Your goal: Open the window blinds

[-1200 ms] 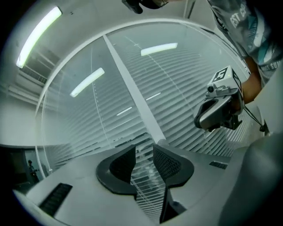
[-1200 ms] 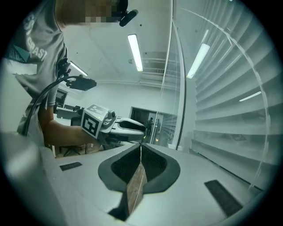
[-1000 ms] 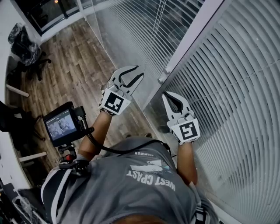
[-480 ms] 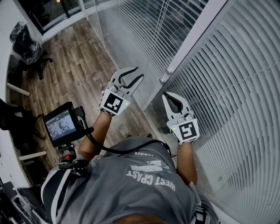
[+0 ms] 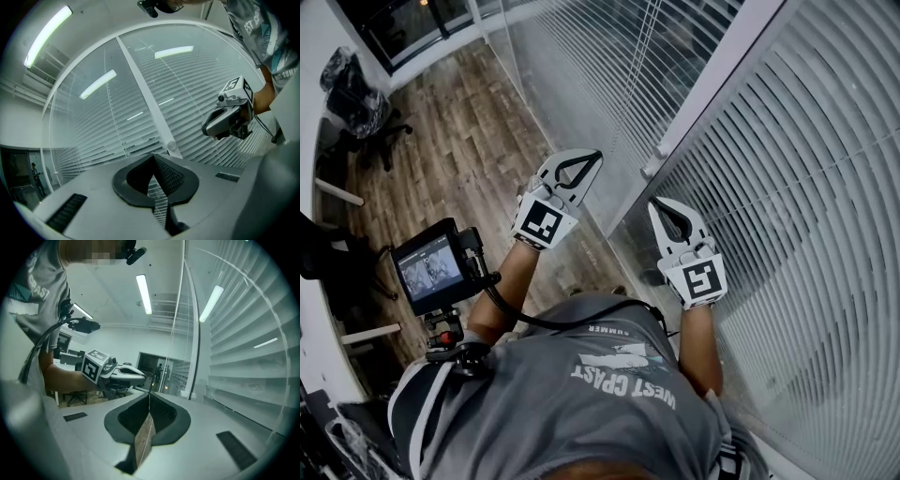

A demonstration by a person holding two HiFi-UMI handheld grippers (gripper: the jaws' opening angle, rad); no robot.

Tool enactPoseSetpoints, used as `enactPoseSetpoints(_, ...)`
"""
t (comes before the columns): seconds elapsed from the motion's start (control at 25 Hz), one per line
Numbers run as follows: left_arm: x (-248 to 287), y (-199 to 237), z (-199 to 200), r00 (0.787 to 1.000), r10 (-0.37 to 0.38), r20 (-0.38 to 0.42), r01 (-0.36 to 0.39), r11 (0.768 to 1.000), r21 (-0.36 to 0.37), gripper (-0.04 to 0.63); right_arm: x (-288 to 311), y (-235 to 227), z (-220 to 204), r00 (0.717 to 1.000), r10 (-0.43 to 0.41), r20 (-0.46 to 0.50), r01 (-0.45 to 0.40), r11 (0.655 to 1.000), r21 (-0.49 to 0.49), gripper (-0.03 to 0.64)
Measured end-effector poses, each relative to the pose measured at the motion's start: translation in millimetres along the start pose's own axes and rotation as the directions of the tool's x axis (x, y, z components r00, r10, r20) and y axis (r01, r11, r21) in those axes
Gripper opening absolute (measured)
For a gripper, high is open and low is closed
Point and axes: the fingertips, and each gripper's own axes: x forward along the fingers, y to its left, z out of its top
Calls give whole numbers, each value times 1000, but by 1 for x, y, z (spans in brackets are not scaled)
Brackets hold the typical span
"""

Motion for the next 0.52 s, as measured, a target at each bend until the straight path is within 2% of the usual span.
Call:
enactPoseSetpoints(0.12,0,-1,0,1000,-1,0,1,1000,-3,5,-1,3,-5,1000,23,11,-23,1000,-3,4)
enactPoseSetpoints(0.32,0,-1,-1,1000,-3,-3,3,1000,-2,5,0,0,-1,1000,4,4,-4,1000,-1,3)
enactPoseSetpoints(0.52,0,-3,-3,1000,-9,-7,9,1000,0,5,-1,3,-7,999,22,23,-22,1000,0,3)
